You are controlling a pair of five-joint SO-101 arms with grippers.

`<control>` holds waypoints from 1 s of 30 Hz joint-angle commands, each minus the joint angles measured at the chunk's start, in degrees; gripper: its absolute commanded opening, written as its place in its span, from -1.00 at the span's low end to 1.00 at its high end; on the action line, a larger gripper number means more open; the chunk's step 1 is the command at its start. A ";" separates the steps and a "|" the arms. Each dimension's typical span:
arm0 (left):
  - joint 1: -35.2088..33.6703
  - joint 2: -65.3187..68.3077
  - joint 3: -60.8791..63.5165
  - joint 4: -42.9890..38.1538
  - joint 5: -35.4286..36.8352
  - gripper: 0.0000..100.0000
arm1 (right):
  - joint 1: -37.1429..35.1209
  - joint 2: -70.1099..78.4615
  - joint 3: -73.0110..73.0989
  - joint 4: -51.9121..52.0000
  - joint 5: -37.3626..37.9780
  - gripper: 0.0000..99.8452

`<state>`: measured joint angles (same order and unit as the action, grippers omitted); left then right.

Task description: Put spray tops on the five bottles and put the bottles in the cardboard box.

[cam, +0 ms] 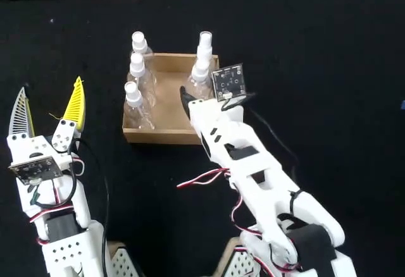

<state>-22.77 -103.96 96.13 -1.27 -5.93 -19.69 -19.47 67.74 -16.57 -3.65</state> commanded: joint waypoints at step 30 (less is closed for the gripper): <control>-0.48 -0.35 1.27 0.18 -0.18 -0.33 | -1.23 6.37 -1.45 -1.58 0.26 -0.97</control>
<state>-22.77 -103.96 96.13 -1.27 -5.93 -20.22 -13.05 67.74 -17.19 -3.65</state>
